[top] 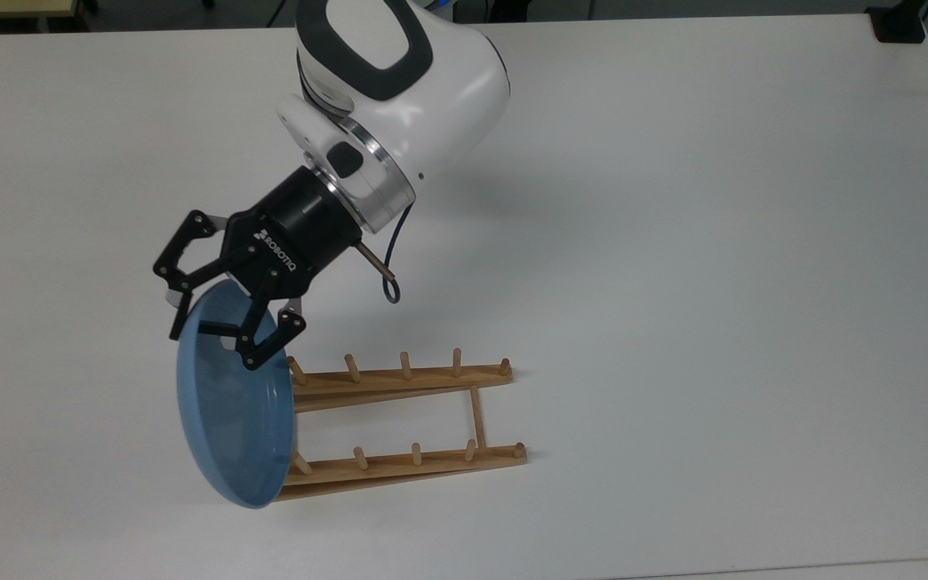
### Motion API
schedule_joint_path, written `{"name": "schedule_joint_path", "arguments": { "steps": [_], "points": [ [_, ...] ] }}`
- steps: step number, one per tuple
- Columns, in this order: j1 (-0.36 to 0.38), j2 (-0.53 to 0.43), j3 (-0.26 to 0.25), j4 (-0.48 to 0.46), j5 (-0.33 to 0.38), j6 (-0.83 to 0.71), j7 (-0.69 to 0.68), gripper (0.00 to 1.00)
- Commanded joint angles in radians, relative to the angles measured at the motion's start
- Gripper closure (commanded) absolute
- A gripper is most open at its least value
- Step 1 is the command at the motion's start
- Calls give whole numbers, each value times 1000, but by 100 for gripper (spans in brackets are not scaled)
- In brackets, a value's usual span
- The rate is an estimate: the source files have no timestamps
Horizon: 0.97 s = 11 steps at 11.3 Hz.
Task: Place plate in plate rack
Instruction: 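Lower the upright plate between the rack's end pegs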
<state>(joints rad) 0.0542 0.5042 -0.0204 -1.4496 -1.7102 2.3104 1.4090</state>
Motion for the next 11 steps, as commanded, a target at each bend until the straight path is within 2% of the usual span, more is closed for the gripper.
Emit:
{"name": "schedule_joint_path", "arguments": {
  "steps": [1, 5, 8, 9, 10, 11],
  "points": [
    [18, 30, -6, 28, -31, -5, 28, 100],
    [24, 63, -6, 54, -46, -5, 27, 100],
    [21, 68, -6, 52, -40, -5, 28, 62],
    [21, 68, -6, 54, -39, -8, 28, 53],
    [19, 66, -4, 54, -35, -8, 30, 48],
    [18, 62, -3, 61, -29, -8, 31, 38]
  ]
}}
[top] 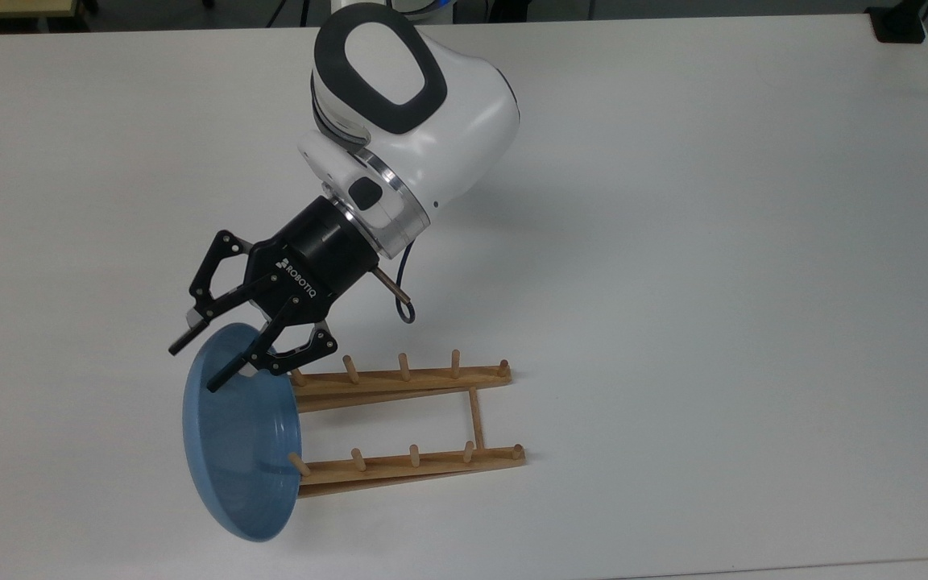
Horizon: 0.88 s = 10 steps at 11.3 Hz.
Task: Place plate in plate rack
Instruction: 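Lower the upright plate between the rack's end pegs, then open the gripper and raise it away from the plate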
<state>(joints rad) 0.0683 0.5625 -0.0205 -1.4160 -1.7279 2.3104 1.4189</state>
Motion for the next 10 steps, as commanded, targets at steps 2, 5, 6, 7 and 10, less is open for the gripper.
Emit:
{"name": "schedule_joint_path", "arguments": {
  "steps": [2, 5, 6, 7, 10],
  "points": [
    [-1, -18, 16, 43, 57, -6, 14, 0],
    [-37, -126, 72, 36, 322, -2, -11, 0],
    [-48, -168, 103, 29, 466, -6, -58, 0],
    [-57, -214, 117, 17, 640, -15, -127, 0],
    [-58, -358, 134, -27, 1093, -201, -360, 0]
  ]
}}
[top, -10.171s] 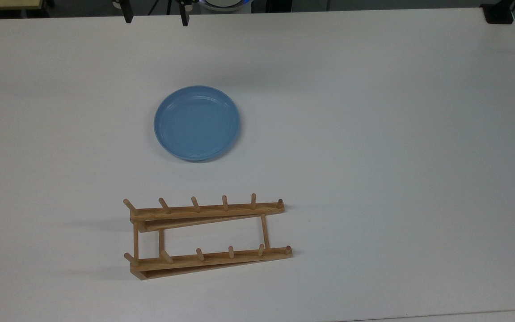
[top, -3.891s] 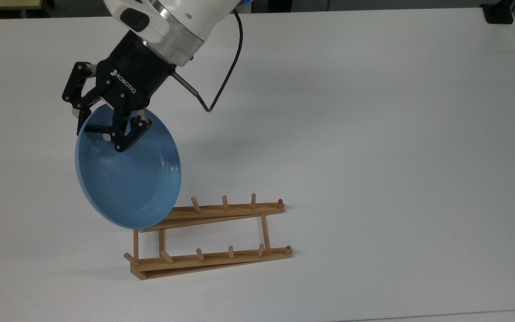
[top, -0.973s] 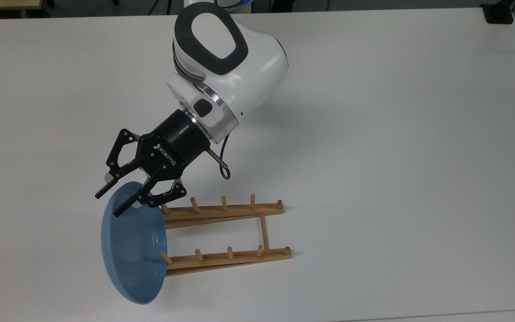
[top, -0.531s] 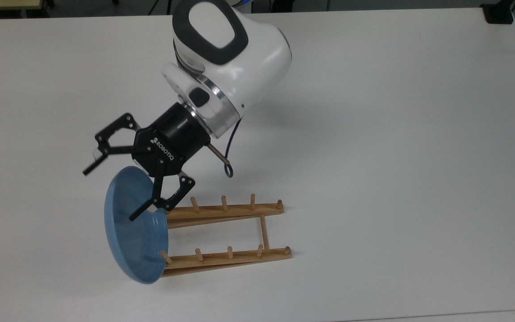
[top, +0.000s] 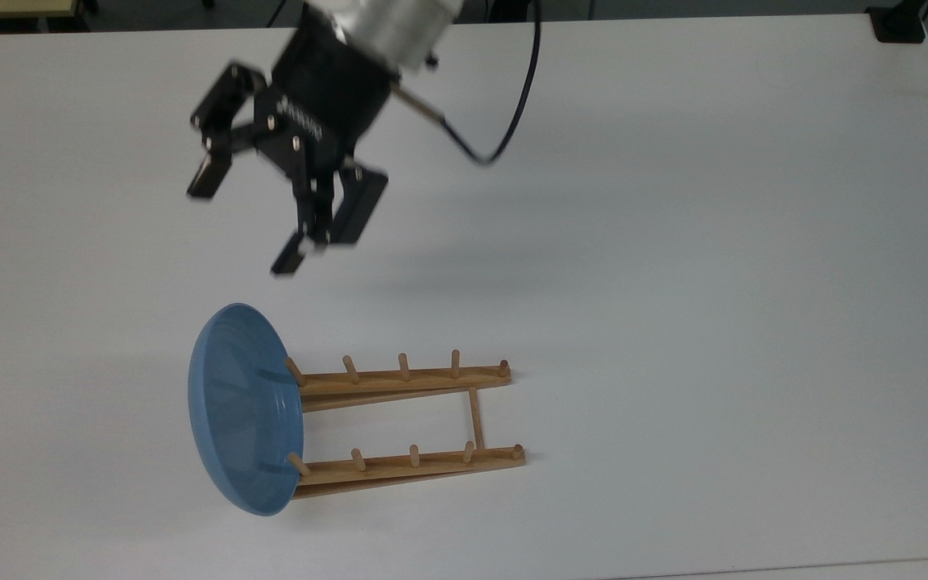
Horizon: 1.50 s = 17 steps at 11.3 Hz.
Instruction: Place plate in plate rack
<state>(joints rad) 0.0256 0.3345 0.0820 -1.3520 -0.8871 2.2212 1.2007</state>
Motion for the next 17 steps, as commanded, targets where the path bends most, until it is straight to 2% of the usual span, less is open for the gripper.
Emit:
{"name": "schedule_joint_path", "arguments": {
  "steps": [1, 2, 3, 4, 5, 6, 7, 9, 11, 13, 16, 17],
  "points": [
    [-16, -176, 30, -93, 443, -183, -242, 0],
    [-18, -202, 24, -91, 564, -248, -315, 0],
    [-30, -248, 15, -90, 724, -350, -402, 0],
    [-45, -288, -4, -91, 857, -445, -452, 0],
    [-38, -317, -20, -94, 911, -539, -457, 0],
    [-29, -342, -21, -114, 919, -614, -455, 0],
    [-12, -379, -21, -172, 921, -639, -457, 0],
    [-1, -414, -19, -272, 928, -623, -507, 0],
    [2, -414, -19, -298, 942, -586, -646, 0],
    [-18, -411, -25, -312, 942, -529, -883, 0],
    [-38, -411, -68, -305, 944, -525, -1137, 0],
    [-38, -411, -79, -300, 945, -525, -1167, 0]
  ]
}}
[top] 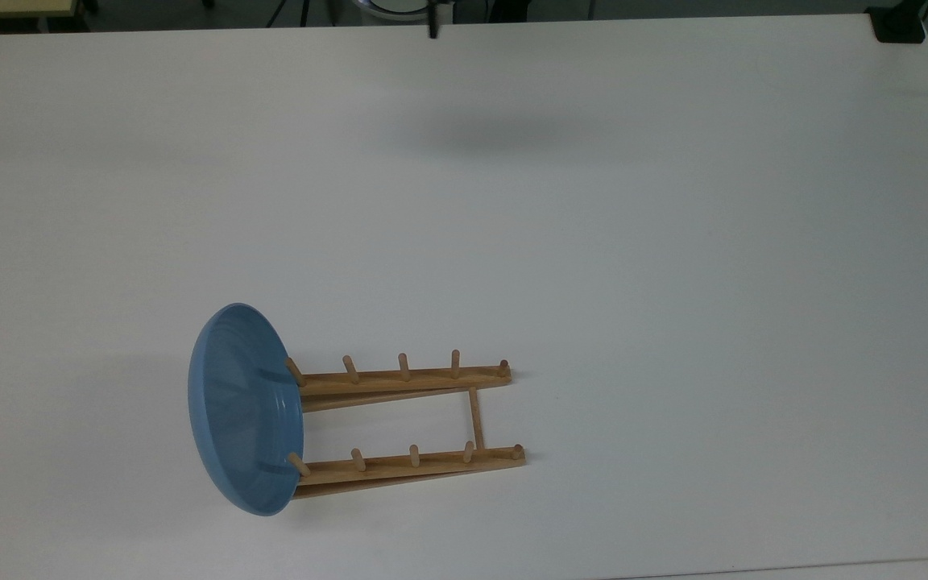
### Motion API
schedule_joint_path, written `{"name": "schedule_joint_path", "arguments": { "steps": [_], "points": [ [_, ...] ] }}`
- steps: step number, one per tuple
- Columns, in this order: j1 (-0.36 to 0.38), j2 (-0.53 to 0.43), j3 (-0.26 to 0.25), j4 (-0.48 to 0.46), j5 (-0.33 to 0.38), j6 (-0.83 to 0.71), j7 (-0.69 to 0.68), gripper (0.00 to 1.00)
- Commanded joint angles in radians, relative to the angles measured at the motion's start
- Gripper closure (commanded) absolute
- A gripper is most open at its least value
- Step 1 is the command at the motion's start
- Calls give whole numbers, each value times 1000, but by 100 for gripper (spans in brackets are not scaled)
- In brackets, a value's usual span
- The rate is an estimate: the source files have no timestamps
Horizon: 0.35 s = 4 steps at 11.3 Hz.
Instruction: Place plate in plate rack
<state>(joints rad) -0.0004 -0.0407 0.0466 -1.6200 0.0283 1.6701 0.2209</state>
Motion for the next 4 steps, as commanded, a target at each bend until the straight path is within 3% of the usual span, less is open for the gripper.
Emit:
{"name": "schedule_joint_path", "arguments": {
  "steps": [1, 4],
  "points": [
    [-13, -31, -45, -31, 42, 28, -184, 0],
    [-15, -30, -48, -31, 56, 26, -193, 0]
  ]
}}
